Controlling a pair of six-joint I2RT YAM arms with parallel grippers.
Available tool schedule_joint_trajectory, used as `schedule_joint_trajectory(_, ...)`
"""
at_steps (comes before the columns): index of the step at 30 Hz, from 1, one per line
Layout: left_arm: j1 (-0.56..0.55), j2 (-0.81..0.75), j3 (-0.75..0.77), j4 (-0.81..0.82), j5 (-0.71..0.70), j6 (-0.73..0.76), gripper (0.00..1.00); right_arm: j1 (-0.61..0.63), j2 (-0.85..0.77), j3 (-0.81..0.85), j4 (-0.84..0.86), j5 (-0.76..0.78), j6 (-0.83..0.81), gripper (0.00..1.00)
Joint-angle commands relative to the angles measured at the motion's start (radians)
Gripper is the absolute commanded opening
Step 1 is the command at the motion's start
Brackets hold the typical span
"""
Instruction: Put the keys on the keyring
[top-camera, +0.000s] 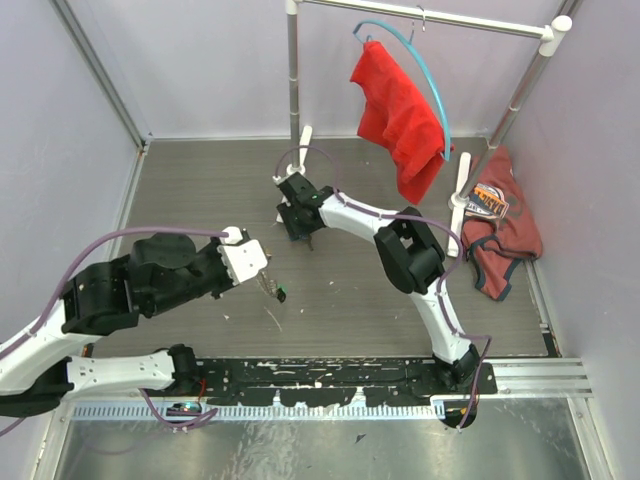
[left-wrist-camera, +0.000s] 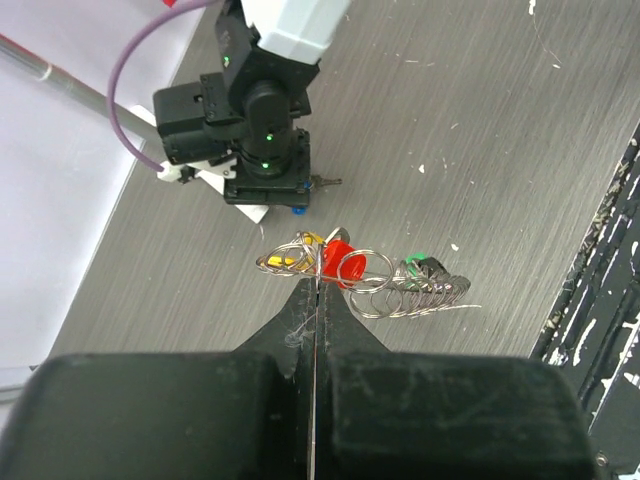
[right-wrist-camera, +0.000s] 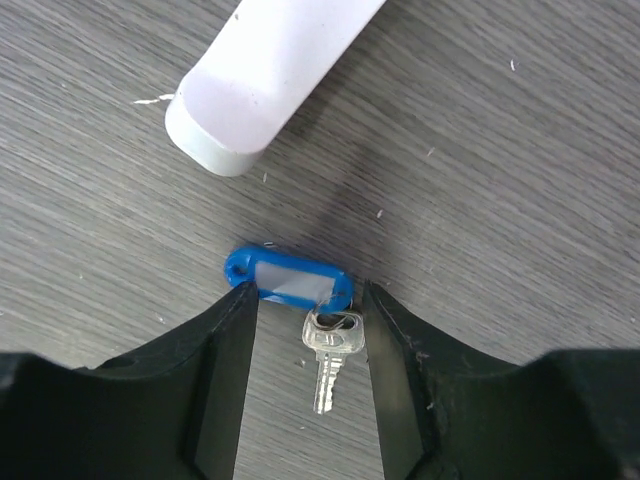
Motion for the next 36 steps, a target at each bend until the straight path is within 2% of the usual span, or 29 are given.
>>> schedule_joint_trajectory(1, -0.004, -0.033, -0.003, 0.013, -0.031, -0.013, 0.00, 0.018, -0.001, 0.062, -0.038, 0.108, -0.031, 0.51)
schedule_joint_trajectory(6, -0.004, -0.043, -0.013, 0.012, -0.031, -0.012, 0.00, 0.020, -0.001, 0.057, -0.045, 0.103, -0.036, 0.44)
schedule_joint_trajectory(12, -0.004, -0.053, -0.018, 0.018, -0.026, -0.010, 0.00, 0.021, -0.012, 0.045, -0.046, 0.088, -0.028, 0.26)
schedule_joint_trajectory(23, -0.004, -0.052, -0.018, 0.026, -0.013, -0.010, 0.00, 0.022, -0.091, -0.002, 0.005, 0.097, -0.029, 0.01)
schedule_joint_trajectory(31, -0.005, -0.049, -0.023, 0.043, -0.011, -0.004, 0.00, 0.021, -0.215, -0.068, 0.061, 0.020, -0.047, 0.01)
schedule_joint_trajectory(36, -0.004, -0.056, -0.033, 0.069, -0.017, -0.006, 0.00, 0.016, -0.301, -0.131, 0.090, -0.135, -0.040, 0.01)
